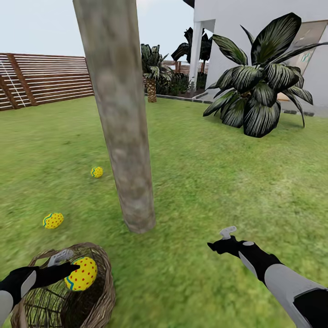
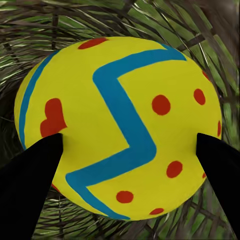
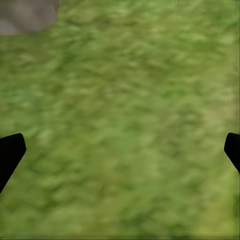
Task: Take the three Easter eggs out of the wicker basket on the lawn in the garden, then place them on the lawn next to a single tree (choose any tree) so that all three eggs are next to the same tree and none are left in the basket.
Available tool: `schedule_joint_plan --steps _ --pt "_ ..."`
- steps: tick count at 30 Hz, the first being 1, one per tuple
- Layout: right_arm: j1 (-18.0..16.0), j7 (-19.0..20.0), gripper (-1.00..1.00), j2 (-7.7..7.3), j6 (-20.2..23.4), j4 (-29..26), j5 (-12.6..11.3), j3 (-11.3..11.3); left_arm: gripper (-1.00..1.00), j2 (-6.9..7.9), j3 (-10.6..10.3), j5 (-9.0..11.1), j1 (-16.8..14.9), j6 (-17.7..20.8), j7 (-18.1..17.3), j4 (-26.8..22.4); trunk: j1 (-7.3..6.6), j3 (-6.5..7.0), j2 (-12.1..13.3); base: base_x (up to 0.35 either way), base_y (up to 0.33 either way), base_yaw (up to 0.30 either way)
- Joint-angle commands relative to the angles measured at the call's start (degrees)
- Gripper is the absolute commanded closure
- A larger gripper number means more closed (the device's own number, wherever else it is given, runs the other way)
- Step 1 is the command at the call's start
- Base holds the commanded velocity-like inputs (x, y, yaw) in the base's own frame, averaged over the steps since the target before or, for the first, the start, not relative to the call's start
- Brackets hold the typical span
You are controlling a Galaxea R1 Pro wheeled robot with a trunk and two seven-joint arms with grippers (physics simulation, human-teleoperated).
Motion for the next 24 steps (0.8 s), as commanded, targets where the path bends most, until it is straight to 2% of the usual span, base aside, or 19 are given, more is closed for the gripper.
schedule_joint_plan --steps 1,2,5,6,7,8,10,13,16,18,22,23,24 --pt "0.0 0.0 -1.00 -0.24 0.9 -0.2 -0.6 0.3 1.00 -0.46 0.4 -0.2 0.0 0.5 -0.2 -0.1 -0.23 0.14 0.4 0.000 0.000 0.000" --pt "0.0 0.0 -1.00 -0.42 2.9 -0.2 -0.6 0.2 1.00 -0.88 0.4 -0.2 0.0 0.5 -0.2 -0.1 -0.45 0.32 0.8 0.000 0.000 0.000" --pt "0.0 -0.5 -1.00 -1.03 24.0 -2.0 -0.1 0.2 1.00 -1.48 0.4 -0.3 0.0 0.5 -0.1 0.0 -1.11 0.86 2.0 0.000 0.000 0.000" --pt "0.0 -0.8 -1.00 -1.17 27.7 -2.8 1.3 0.3 1.00 -1.53 0.4 -0.3 0.0 0.5 -0.1 0.0 -1.33 1.03 2.4 0.000 0.000 0.000" --pt "0.0 -1.0 -1.00 -1.35 29.0 -2.8 2.7 0.3 1.00 -1.55 0.4 -0.3 0.0 0.5 -0.1 0.0 -1.55 1.21 2.8 0.000 0.000 0.000" --pt "0.0 -1.1 -1.00 -1.78 29.7 -2.6 3.7 0.2 1.00 -1.56 0.4 -0.3 0.0 0.5 -0.2 -0.1 -1.77 1.39 3.2 0.000 0.000 0.000" --pt "0.0 -0.4 -1.00 -2.91 30.2 -3.5 3.9 0.0 1.00 -1.39 0.4 -0.4 0.0 0.5 -0.2 -0.1 -2.21 1.75 4.0 0.000 0.000 0.000" --pt "0.0 5.5 -1.00 -6.53 28.4 -4.8 3.6 0.1 1.00 -1.42 0.4 -0.4 0.0 0.5 -0.3 -0.1 -2.87 2.29 5.2 0.000 0.000 0.000" --pt "0.0 9.2 -1.00 -8.72 26.1 -4.6 3.8 0.2 1.00 -1.55 0.3 -0.3 0.0 0.5 -0.2 0.0 -3.53 2.83 6.4 0.000 0.000 0.000" --pt "0.0 13.0 -1.00 -8.87 25.8 -4.5 4.1 0.3 1.00 -1.56 0.3 -0.3 0.0 0.5 -0.3 -0.1 -3.97 3.19 7.2 0.000 0.000 0.000" --pt "0.0 12.4 -1.00 -8.61 25.4 -4.1 4.1 0.4 1.00 -1.58 0.3 -0.3 0.0 0.5 -0.2 0.0 -4.85 3.91 8.8 0.000 0.000 0.000" --pt "0.0 8.5 -1.00 -7.74 25.7 -4.0 4.5 0.4 1.00 -1.62 0.3 -0.3 0.0 0.5 -0.2 0.0 -5.06 4.09 9.2 0.000 0.000 0.000" --pt "0.0 2.4 -1.00 -5.86 26.1 -4.0 4.9 0.3 1.00 -1.64 0.3 -0.3 0.0 0.5 -0.2 0.0 -5.28 4.27 9.6 0.000 0.000 0.000"
